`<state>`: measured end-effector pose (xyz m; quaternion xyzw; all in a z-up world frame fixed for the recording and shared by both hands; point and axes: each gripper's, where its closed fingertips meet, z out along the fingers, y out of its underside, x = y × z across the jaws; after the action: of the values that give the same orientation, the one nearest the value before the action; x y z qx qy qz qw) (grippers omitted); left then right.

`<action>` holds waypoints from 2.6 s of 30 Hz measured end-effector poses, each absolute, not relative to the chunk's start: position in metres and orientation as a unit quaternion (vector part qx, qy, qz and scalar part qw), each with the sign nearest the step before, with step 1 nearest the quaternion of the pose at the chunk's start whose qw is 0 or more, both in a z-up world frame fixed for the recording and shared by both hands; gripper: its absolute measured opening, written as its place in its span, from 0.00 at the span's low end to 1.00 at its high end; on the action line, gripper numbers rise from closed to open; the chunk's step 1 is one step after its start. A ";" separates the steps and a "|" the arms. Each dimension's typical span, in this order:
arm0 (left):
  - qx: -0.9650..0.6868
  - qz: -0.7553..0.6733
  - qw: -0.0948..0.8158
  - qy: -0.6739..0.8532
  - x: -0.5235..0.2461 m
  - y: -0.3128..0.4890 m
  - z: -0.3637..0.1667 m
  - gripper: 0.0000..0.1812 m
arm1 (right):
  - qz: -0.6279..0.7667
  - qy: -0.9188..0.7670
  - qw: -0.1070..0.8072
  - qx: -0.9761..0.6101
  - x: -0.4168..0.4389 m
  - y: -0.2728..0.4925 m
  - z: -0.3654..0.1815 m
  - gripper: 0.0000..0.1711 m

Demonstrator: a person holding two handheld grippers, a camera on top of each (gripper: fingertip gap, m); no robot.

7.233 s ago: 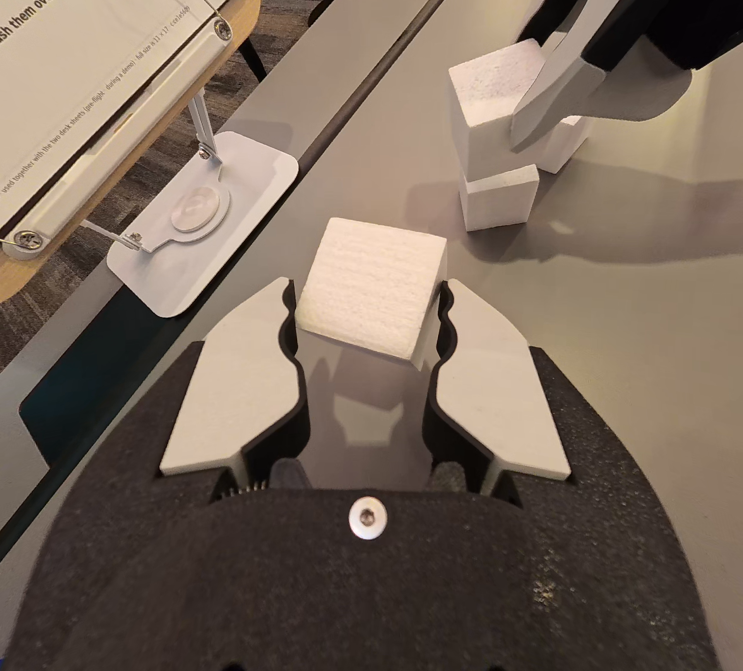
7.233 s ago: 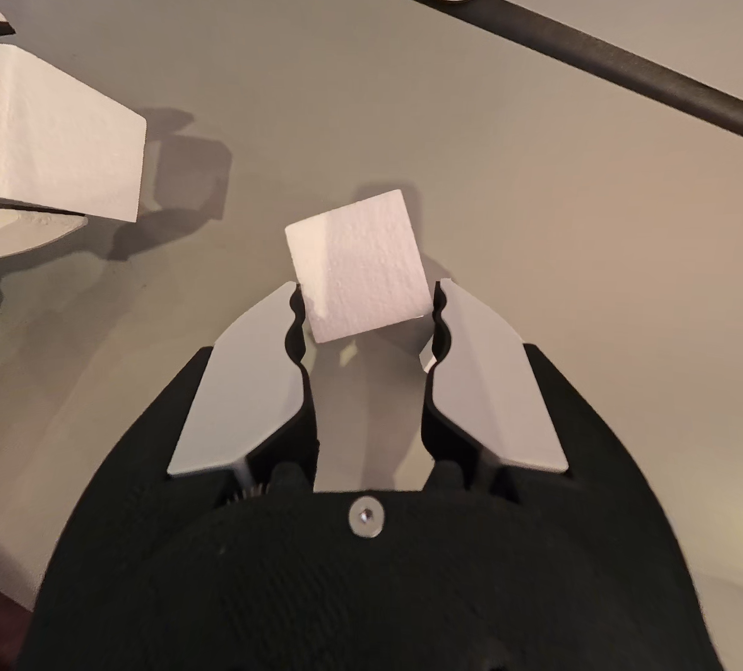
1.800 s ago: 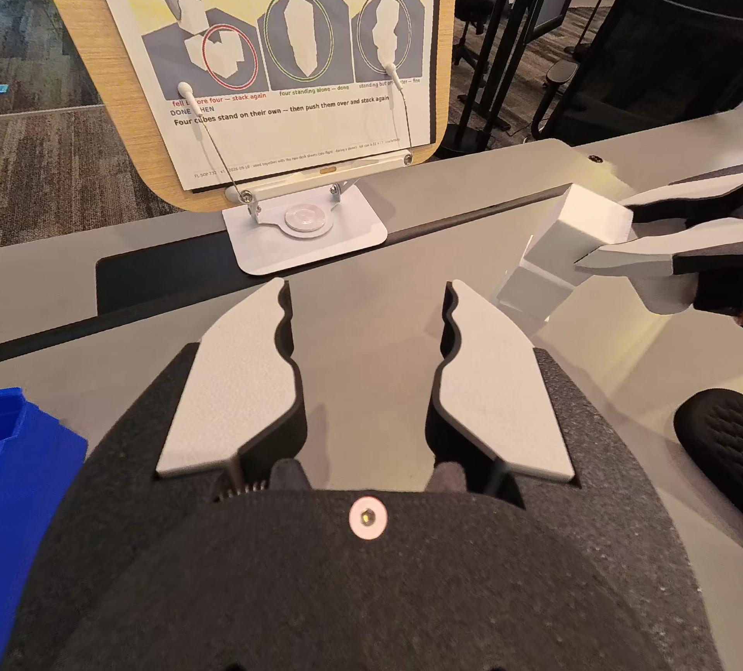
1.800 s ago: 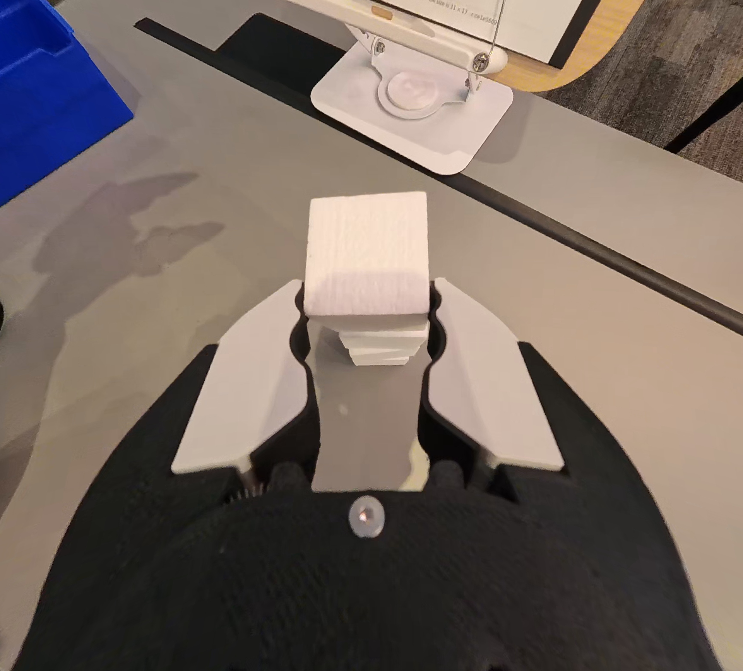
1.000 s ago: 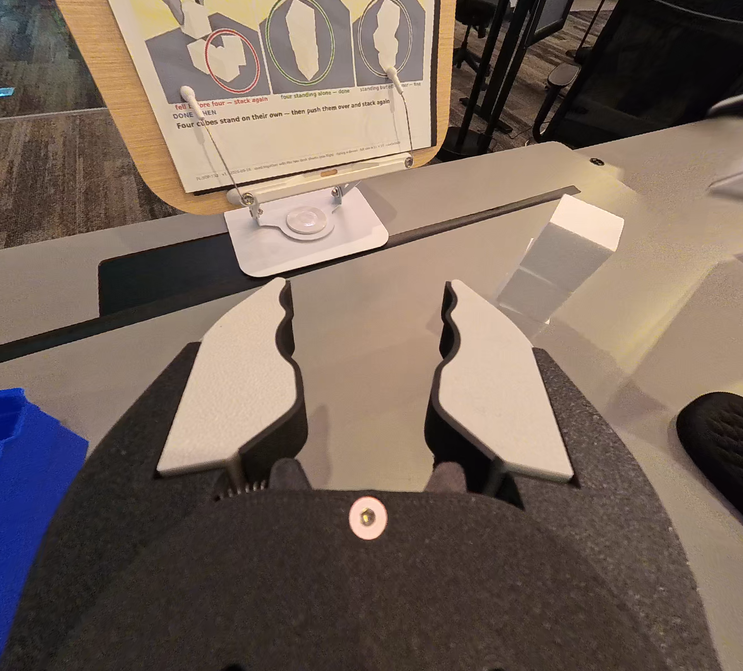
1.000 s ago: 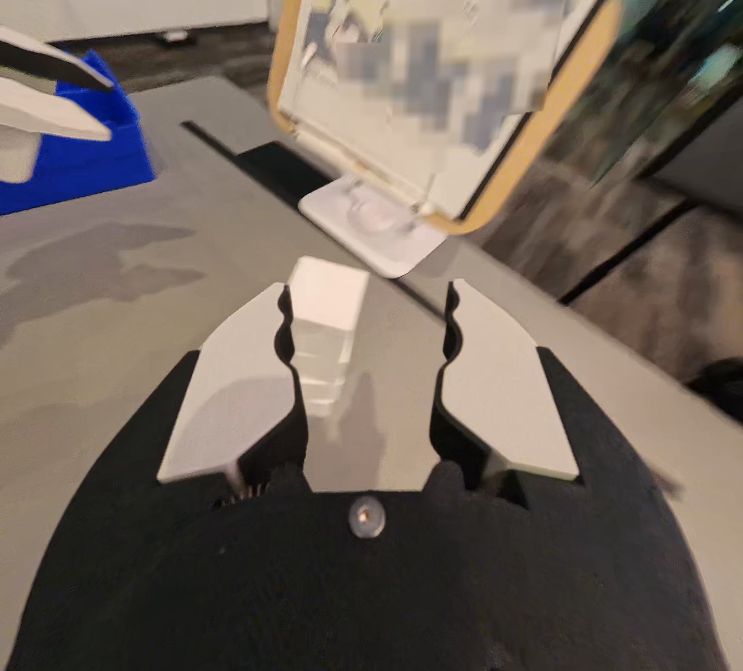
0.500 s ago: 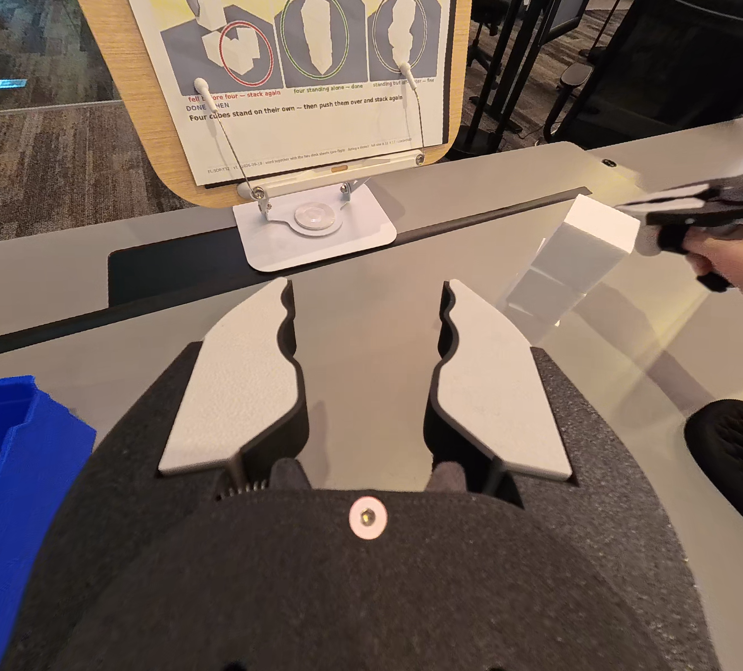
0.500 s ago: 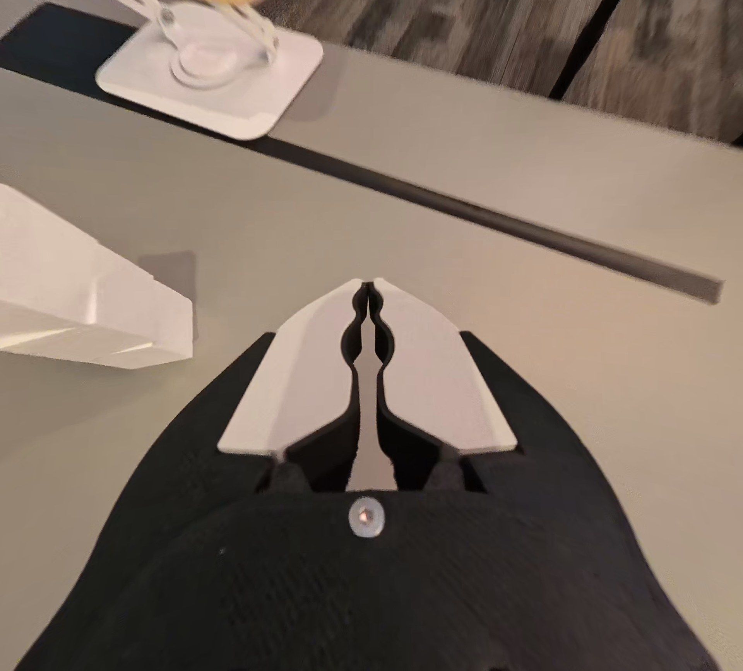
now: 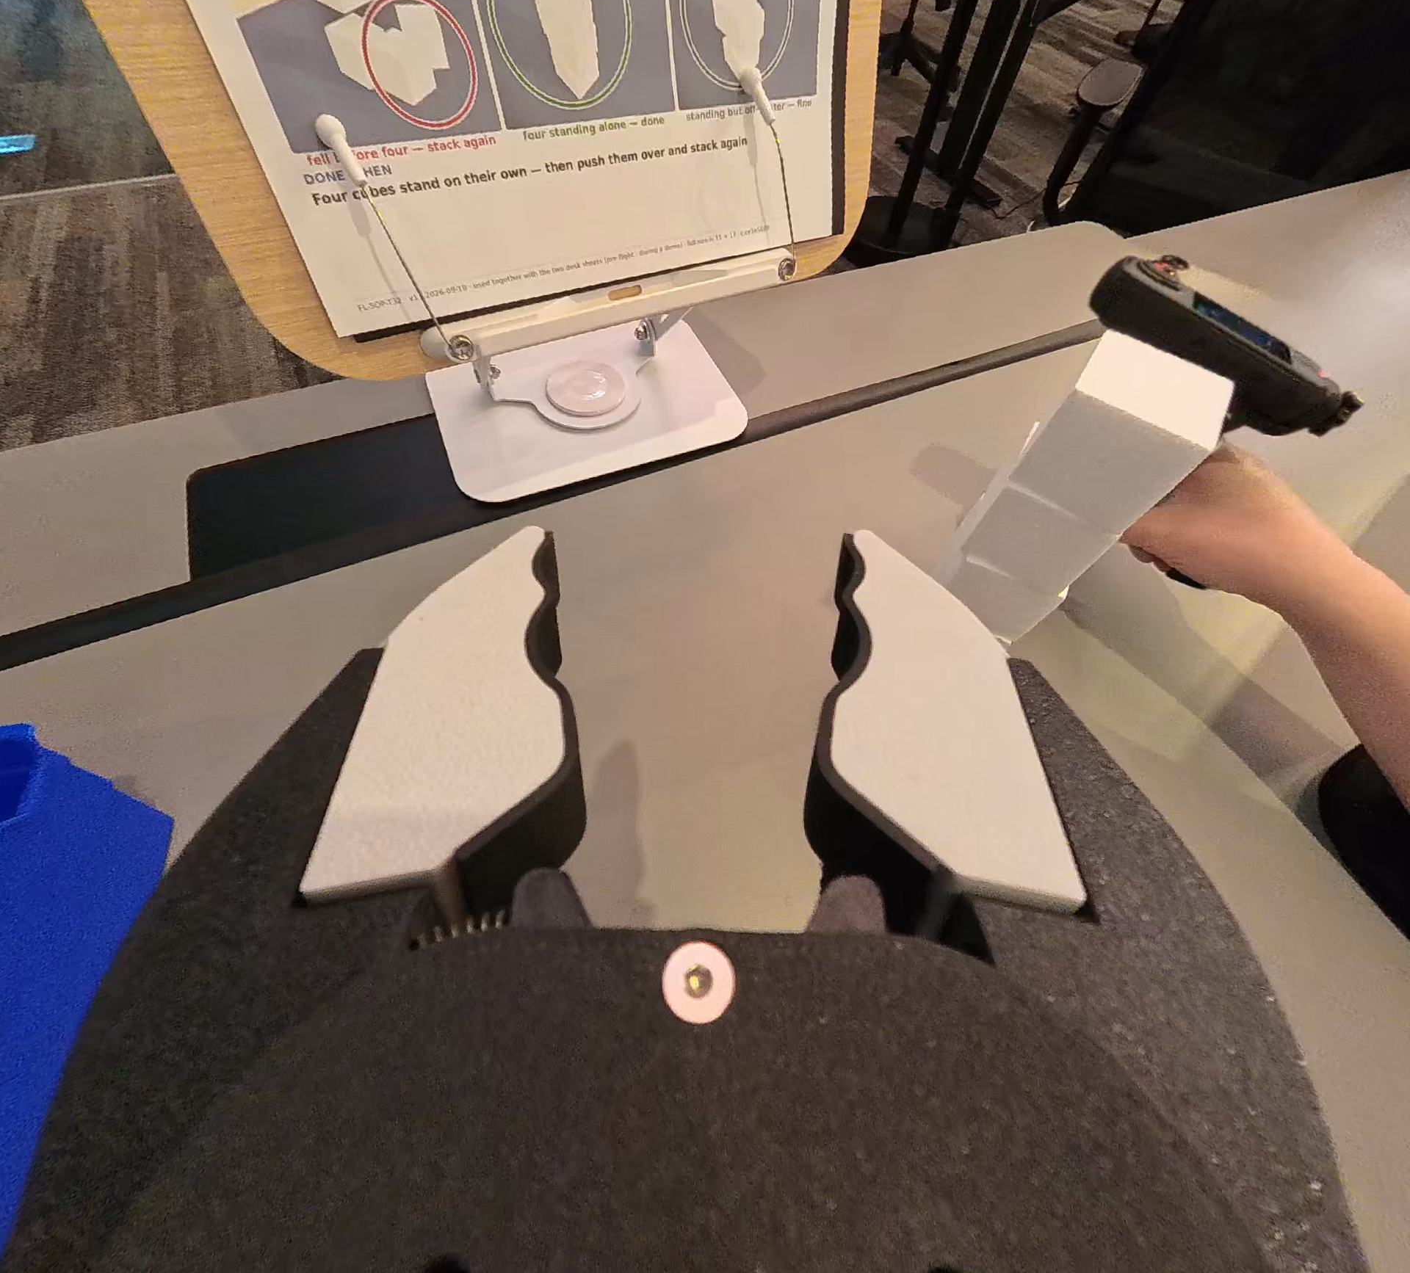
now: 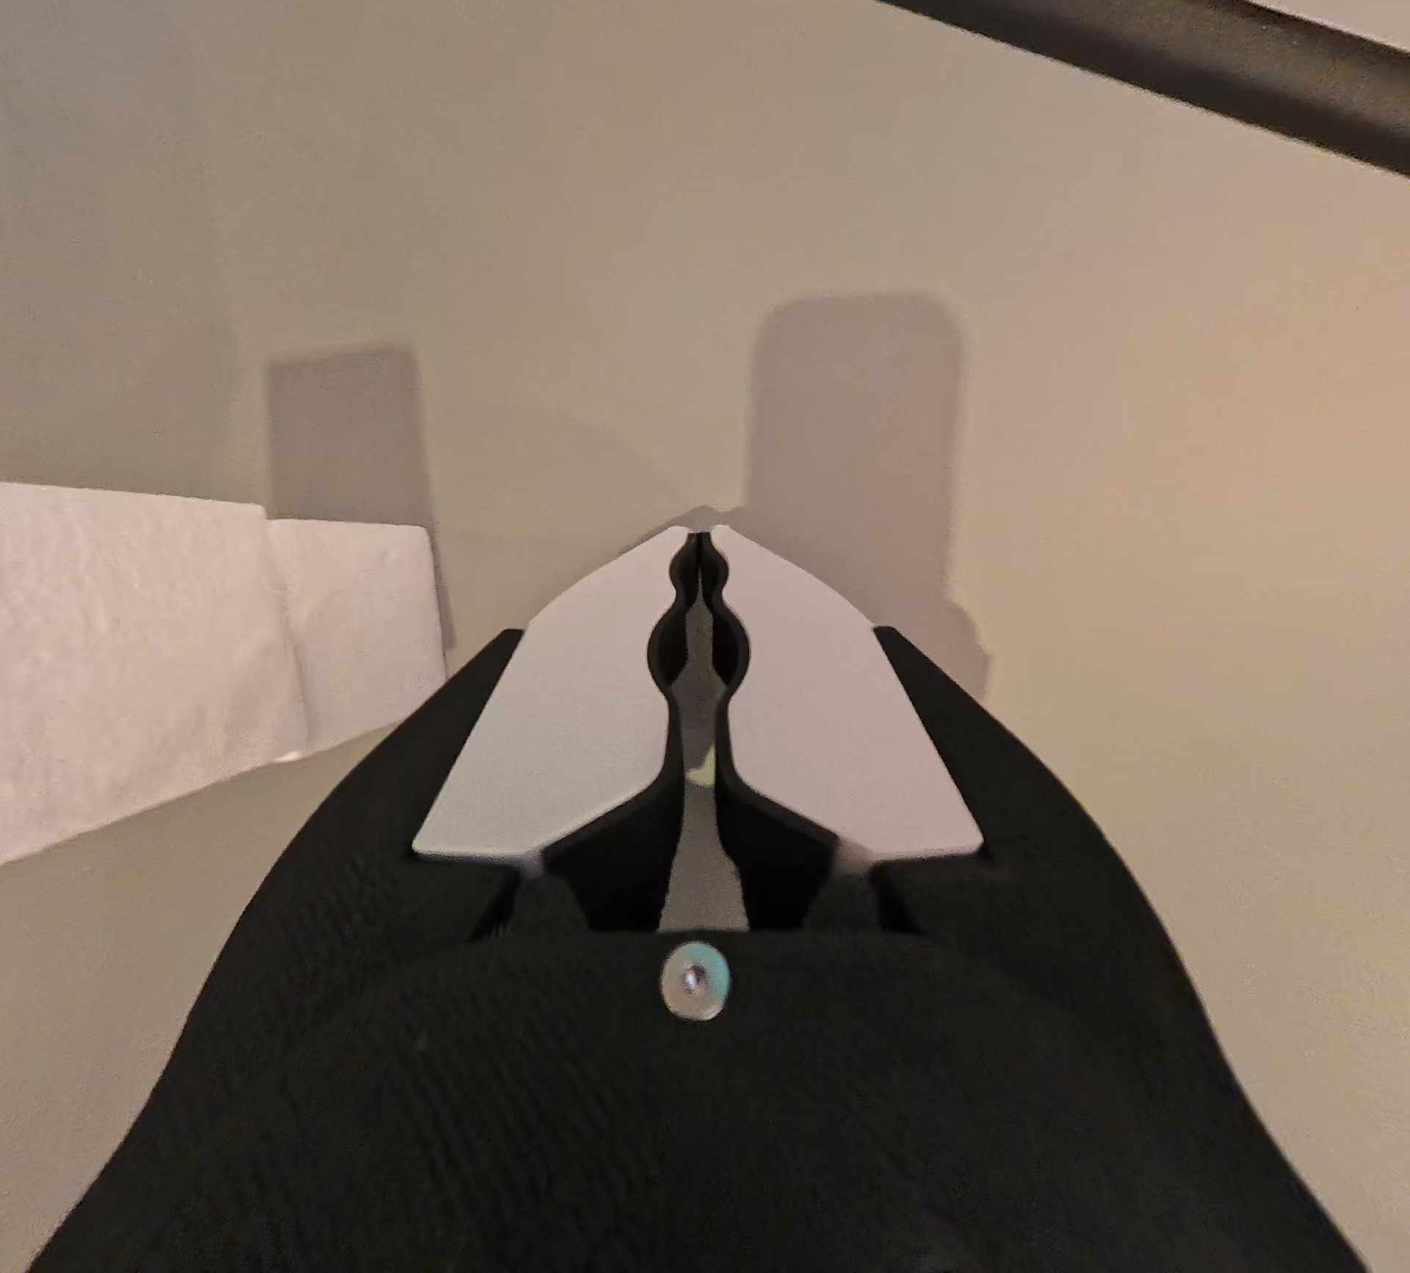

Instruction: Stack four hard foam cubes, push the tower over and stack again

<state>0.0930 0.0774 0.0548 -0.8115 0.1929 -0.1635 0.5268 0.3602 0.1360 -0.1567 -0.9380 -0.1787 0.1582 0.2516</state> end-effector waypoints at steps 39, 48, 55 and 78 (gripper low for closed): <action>-0.760 -0.074 0.540 0.353 0.077 -0.047 0.068 0.30 | 0.114 -0.405 0.466 -0.779 0.302 0.072 0.020 0.14; -0.775 0.086 0.416 0.467 0.005 -0.014 -0.036 0.32 | 0.130 -0.390 0.500 -0.762 0.315 0.070 0.041 0.15; -0.837 0.075 0.292 0.457 -0.017 -0.006 -0.084 0.36 | 0.131 -0.378 0.475 -0.784 0.327 0.081 0.020 0.15; -0.869 0.110 0.187 0.445 -0.045 0.012 -0.137 0.34 | 0.096 -0.354 0.268 -0.891 0.272 0.076 -0.089 0.43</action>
<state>-0.0447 0.0121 -0.1368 -0.8691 0.4445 0.1097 0.1871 0.2722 0.0756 -0.0887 -0.8910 -0.3536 0.0965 0.2681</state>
